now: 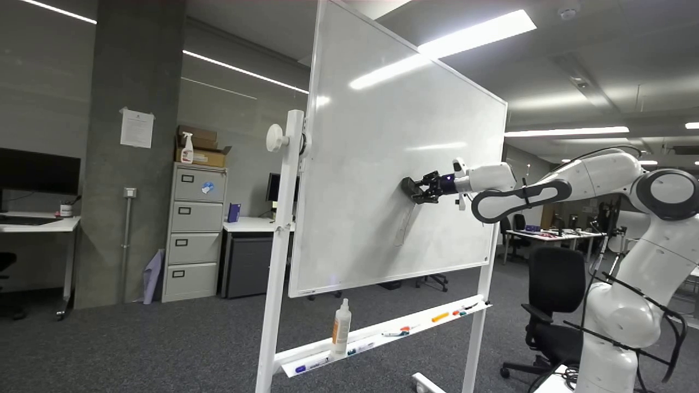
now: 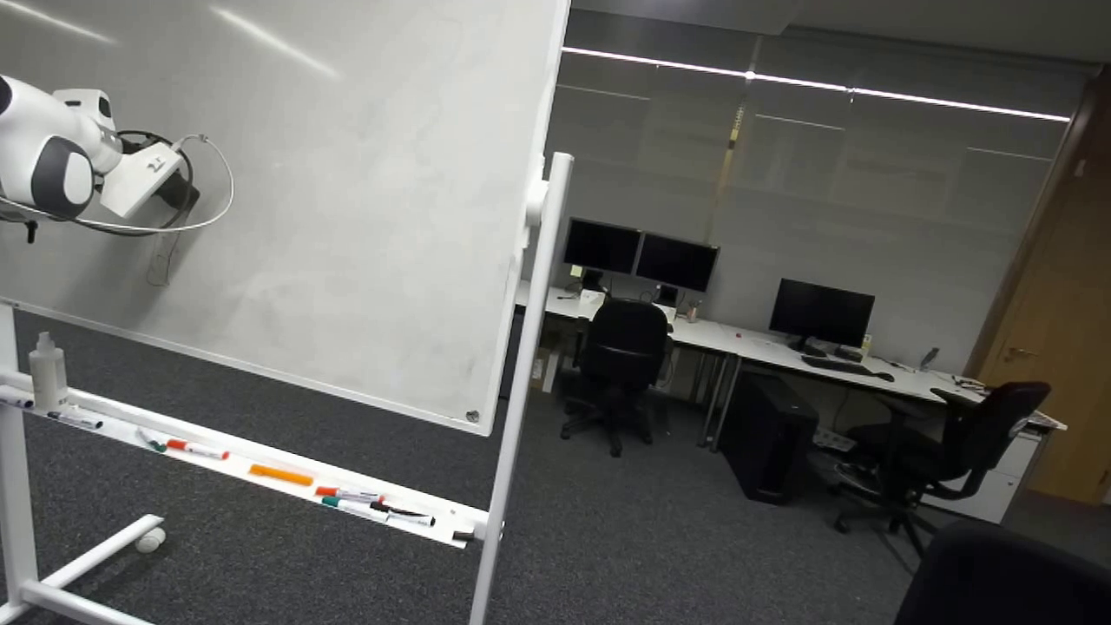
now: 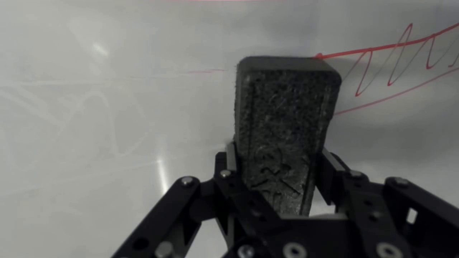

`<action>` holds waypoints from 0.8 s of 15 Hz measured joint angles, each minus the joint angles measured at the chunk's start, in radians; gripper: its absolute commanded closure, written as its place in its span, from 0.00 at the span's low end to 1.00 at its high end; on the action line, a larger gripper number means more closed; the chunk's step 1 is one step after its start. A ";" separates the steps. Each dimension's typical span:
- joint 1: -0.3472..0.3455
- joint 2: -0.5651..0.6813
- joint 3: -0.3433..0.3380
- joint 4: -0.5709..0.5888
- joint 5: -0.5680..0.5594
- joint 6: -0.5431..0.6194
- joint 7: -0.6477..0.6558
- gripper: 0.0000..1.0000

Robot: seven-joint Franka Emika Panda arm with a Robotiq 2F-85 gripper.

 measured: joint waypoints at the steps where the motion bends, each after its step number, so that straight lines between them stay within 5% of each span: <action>1: -0.018 -0.002 0.013 0.000 0.000 0.000 0.000 0.70; 8: -0.317 -0.059 0.129 0.010 -0.044 0.081 0.047 0.70; 12: -0.350 -0.029 0.168 -0.001 -0.072 0.100 0.101 0.70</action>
